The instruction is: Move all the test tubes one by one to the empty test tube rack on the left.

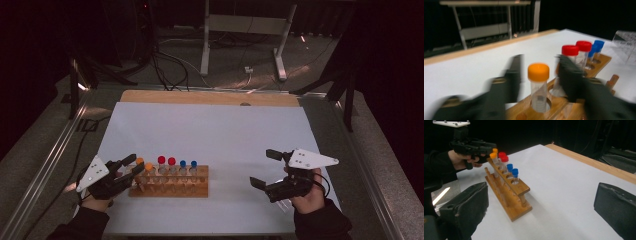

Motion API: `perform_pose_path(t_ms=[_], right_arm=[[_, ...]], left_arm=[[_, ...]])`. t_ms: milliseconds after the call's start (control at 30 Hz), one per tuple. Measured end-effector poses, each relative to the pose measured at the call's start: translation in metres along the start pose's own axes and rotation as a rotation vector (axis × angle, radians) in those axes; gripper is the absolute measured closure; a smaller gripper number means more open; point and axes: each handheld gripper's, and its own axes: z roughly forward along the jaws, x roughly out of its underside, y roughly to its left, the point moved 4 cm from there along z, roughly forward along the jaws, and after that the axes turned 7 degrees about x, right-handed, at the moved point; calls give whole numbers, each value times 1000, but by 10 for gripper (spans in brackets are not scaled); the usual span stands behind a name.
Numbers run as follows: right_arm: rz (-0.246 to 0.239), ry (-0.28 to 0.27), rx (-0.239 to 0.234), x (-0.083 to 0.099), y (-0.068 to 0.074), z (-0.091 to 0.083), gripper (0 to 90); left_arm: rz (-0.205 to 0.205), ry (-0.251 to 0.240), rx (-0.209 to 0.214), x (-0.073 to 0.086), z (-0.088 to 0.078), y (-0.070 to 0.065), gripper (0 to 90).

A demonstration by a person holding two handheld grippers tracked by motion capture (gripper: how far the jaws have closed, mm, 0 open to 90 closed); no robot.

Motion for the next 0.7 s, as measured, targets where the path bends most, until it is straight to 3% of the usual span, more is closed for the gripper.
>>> perform_pose_path(t_ms=[33,67,133,267,367,433,467,567,700], right_arm=[[1,0,0,0,0,0,0],[1,-2,0,0,0,-1,0],[2,-5,4,0,-1,-2,0],[12,-5,12,3,-4,-4,0],[15,-9,17,4,-6,-6,0],[18,-16,20,5,-8,-8,0],[16,-19,27,5,-9,-9,0],[17,-27,34,9,-12,-8,0],[22,-20,32,17,-15,-3,0]], left_arm=[[6,-15,-6,-3,-2,-1,457],[5,-9,-32,-6,-4,-1,378],[-12,-23,-40,-12,-8,-1,253],[-57,-24,-65,-15,-20,2,142],[-81,-35,-25,-13,-31,4,20],[-88,-27,-21,-10,-36,4,7],[-91,-24,10,-9,-38,2,5],[-71,0,68,-5,-37,-6,5],[-38,36,100,-3,-29,-16,5]])
